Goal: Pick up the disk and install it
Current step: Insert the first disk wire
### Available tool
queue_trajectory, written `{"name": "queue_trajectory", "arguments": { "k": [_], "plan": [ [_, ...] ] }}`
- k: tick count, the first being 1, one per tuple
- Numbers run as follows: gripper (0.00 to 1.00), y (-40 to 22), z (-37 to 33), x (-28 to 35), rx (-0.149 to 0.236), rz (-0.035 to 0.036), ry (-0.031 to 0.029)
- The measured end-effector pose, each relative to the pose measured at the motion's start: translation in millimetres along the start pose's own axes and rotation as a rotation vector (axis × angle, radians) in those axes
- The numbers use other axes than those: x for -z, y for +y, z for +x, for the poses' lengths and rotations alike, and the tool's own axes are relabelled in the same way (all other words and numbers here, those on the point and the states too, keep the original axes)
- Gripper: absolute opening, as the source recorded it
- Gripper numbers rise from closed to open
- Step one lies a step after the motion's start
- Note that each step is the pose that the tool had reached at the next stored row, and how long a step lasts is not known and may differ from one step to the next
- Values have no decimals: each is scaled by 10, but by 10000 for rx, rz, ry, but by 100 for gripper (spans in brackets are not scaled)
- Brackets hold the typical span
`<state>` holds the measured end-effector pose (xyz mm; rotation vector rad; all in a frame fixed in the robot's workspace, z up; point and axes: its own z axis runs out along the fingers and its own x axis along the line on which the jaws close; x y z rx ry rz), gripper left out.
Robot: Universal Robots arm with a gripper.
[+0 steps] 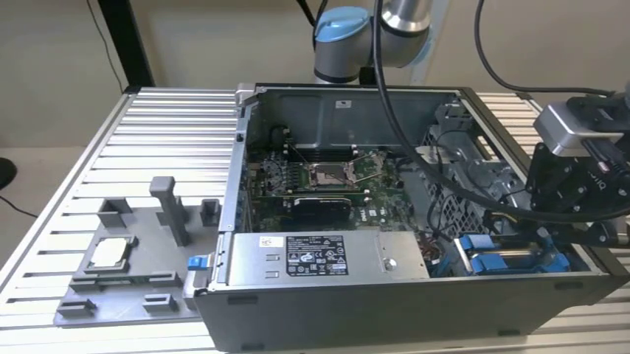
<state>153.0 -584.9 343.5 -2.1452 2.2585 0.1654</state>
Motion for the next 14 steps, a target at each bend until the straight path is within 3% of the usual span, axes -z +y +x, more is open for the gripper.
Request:
{"name": "queue_trajectory", "arguments": {
  "k": [7, 14],
  "plan": [
    [0, -1, -26, -4, 1, 7, 13],
    [0, -2, -29, -12, 0, 29, 72]
  ]
}}
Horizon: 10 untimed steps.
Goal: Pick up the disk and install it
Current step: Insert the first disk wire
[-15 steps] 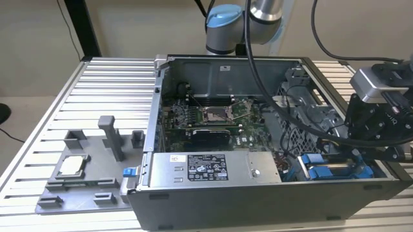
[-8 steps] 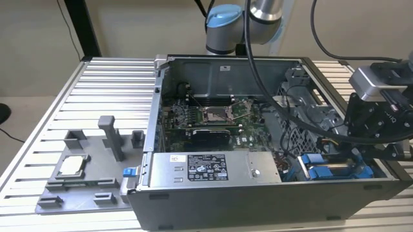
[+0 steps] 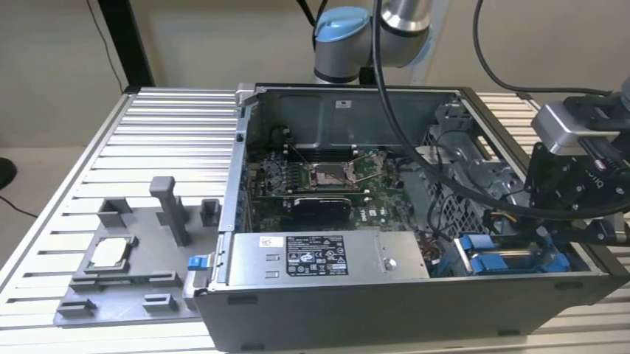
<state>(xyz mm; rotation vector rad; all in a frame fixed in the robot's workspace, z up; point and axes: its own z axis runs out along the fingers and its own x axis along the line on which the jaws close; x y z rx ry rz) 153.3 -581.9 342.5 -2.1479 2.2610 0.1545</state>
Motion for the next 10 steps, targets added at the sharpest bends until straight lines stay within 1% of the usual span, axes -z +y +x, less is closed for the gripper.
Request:
{"name": "queue_trajectory", "arguments": {
  "k": [5, 10],
  "plan": [
    [0, 1, -12, -5, 1, 6, 67],
    [0, -3, -34, -11, 12, 13, 120]
  ]
}}
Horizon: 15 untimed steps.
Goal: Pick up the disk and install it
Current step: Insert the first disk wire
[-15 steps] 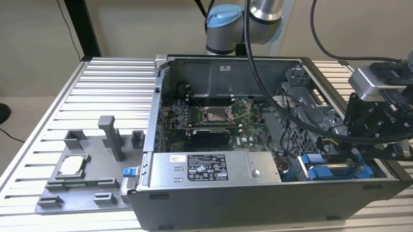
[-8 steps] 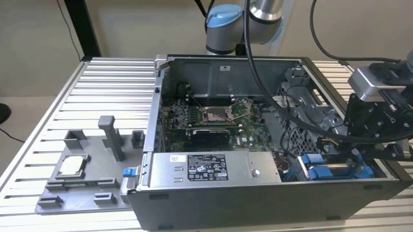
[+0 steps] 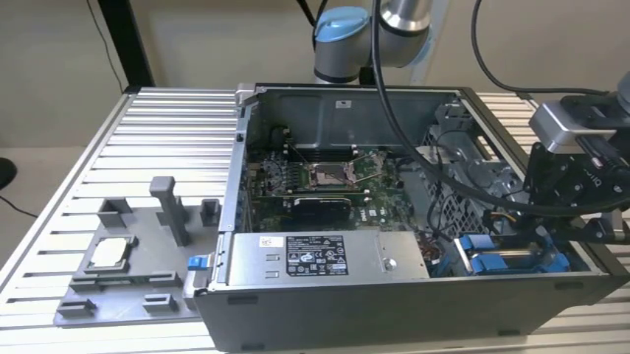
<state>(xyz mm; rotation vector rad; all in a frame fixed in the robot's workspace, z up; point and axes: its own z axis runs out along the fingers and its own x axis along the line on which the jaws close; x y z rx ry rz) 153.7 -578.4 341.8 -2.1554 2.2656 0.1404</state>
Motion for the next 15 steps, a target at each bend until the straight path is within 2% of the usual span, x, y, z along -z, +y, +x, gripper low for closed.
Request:
{"name": "queue_trajectory", "arguments": {
  "k": [15],
  "plan": [
    [0, -6, -44, -22, 8, 21, 113]
  ]
}}
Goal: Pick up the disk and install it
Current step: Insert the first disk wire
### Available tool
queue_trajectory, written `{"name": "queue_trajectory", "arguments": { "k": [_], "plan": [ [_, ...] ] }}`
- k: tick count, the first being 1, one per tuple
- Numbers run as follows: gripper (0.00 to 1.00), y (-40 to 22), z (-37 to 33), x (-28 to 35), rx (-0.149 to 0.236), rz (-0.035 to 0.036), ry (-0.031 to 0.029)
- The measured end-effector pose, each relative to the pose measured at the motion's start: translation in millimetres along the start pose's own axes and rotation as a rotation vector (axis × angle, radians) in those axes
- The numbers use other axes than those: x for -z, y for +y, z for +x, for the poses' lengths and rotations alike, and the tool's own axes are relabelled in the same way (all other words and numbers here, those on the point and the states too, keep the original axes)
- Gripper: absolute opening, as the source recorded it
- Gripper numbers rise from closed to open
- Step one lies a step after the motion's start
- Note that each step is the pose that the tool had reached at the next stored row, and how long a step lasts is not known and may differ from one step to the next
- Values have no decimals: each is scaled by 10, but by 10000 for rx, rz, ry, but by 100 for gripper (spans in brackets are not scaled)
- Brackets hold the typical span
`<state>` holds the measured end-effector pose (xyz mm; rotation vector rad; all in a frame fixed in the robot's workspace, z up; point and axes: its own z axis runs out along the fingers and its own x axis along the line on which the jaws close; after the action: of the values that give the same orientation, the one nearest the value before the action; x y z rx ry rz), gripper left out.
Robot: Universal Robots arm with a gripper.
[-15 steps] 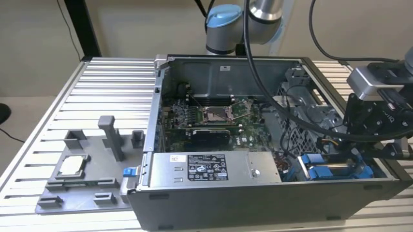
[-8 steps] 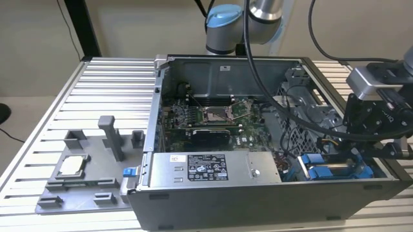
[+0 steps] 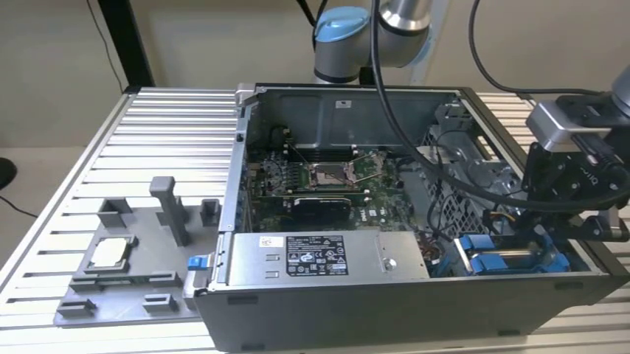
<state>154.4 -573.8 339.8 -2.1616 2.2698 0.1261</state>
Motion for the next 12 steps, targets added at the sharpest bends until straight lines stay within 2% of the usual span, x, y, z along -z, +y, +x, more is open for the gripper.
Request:
{"name": "queue_trajectory", "arguments": {
  "k": [12],
  "plan": [
    [0, -3, -7, -28, -6, 6, 114]
  ]
}}
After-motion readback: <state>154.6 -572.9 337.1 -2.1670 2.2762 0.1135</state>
